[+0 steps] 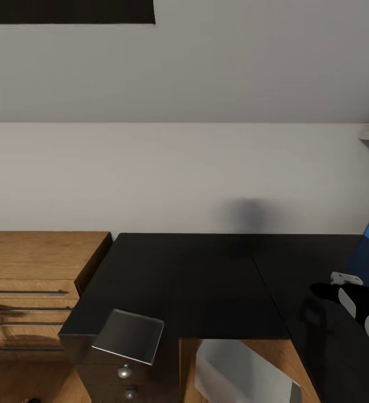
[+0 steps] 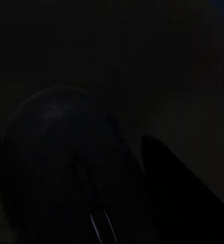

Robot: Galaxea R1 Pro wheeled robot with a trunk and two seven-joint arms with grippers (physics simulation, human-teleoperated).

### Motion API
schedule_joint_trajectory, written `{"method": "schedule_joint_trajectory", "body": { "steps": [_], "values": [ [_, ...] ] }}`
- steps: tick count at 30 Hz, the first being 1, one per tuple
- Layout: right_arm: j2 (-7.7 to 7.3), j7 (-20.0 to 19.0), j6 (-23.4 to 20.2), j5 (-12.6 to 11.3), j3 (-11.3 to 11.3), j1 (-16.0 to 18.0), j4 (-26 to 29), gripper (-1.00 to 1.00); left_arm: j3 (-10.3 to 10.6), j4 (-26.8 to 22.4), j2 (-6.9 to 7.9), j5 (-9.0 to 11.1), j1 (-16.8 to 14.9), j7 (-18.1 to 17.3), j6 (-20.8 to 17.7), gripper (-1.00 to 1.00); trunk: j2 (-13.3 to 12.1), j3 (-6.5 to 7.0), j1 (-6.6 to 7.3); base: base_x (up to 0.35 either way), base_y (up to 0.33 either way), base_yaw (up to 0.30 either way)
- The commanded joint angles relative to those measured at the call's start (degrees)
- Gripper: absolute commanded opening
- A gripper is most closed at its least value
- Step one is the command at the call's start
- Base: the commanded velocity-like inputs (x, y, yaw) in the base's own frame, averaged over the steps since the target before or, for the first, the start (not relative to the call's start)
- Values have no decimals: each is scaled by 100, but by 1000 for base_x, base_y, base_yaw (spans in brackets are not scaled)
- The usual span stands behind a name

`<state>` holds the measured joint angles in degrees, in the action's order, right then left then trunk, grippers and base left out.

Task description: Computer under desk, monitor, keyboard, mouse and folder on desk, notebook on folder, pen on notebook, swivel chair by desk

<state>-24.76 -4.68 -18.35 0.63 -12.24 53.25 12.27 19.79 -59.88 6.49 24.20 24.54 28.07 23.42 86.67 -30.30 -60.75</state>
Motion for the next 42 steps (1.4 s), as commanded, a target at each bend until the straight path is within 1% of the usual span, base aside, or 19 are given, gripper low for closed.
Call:
{"method": "schedule_joint_trajectory", "body": {
  "steps": [1, 3, 4, 5, 6, 10, 18, 23, 27, 30, 32, 35, 38, 40, 42],
  "values": [
    [18, -11, -37, -23, -29, 1, 14, -100, 23, -6, 8, 50, -2, 21, 30, 100, -38, 14, 26, -324, 0, 0],
    [68, -8, -46, -64, -31, 1, 64, -100, 21, -6, 9, 50, -2, 18, 30, 100, -118, 50, 70, -239, 0, 0],
    [105, -8, -49, -79, -35, 1, 136, -100, 23, -6, 9, 50, -2, 17, 28, 100, -118, 50, 70, -140, 0, 0],
    [190, -5, -57, -94, -39, 1, 281, -100, 24, -6, 9, 50, -2, 15, 28, 100, -118, 50, 70, -57, 0, 0],
    [282, -2, -56, -98, -42, 1, 379, -100, 17, 172, 7, 44, -2, 15, 31, 100, -118, 50, 70, -1, 0, 0],
    [283, 0, -55, -90, -41, 1, 389, -100, 19, 211, 2, 41, -2, 12, 31, 100, -118, 50, 70, -69, 56, 0],
    [286, -2, -53, -96, -38, 1, 406, -100, 17, 222, 1, 48, -2, 14, 31, 100, -118, 50, 70, -248, 188, 0],
    [321, -3, -55, -106, -33, 1, 407, -100, 6, 243, 7, 50, -2, 15, 15, 100, -118, 50, 70, -264, 197, 0],
    [329, -5, -59, -110, -33, 1, 407, -100, -16, 260, 5, 53, -2, 22, -6, 100, -118, 50, 70, -114, 75, 0],
    [372, -6, -63, -111, -33, 1, 409, -100, -8, 574, -7, 48, -2, 45, 1, 100, -239, 104, 136, -12, 8, 0],
    [405, -6, -66, -113, -33, 1, 414, -100, -5, 693, -16, 49, -2, 44, 3, 100, -319, 140, 180, -4, 3, 0],
    [472, -6, -70, -115, -36, 1, 432, -100, -3, 773, -17, 51, -2, 37, 4, 100, -439, 193, 246, -2, 1, 0],
    [591, -5, -73, -109, -42, 1, 523, -100, -2, 817, -12, 56, -2, 34, 5, 100, -560, 247, 312, 0, 0, 0],
    [635, -2, -89, -105, -45, 1, 586, -100, -1, 844, -12, 57, -2, 33, 5, 100, -640, 283, 356, 0, 0, 0],
    [680, 0, -185, -105, -48, -5, 717, -100, -1, 921, -14, 58, -4, 33, 3, 100, -720, 319, 400, 0, 0, 0]
  ]
}}
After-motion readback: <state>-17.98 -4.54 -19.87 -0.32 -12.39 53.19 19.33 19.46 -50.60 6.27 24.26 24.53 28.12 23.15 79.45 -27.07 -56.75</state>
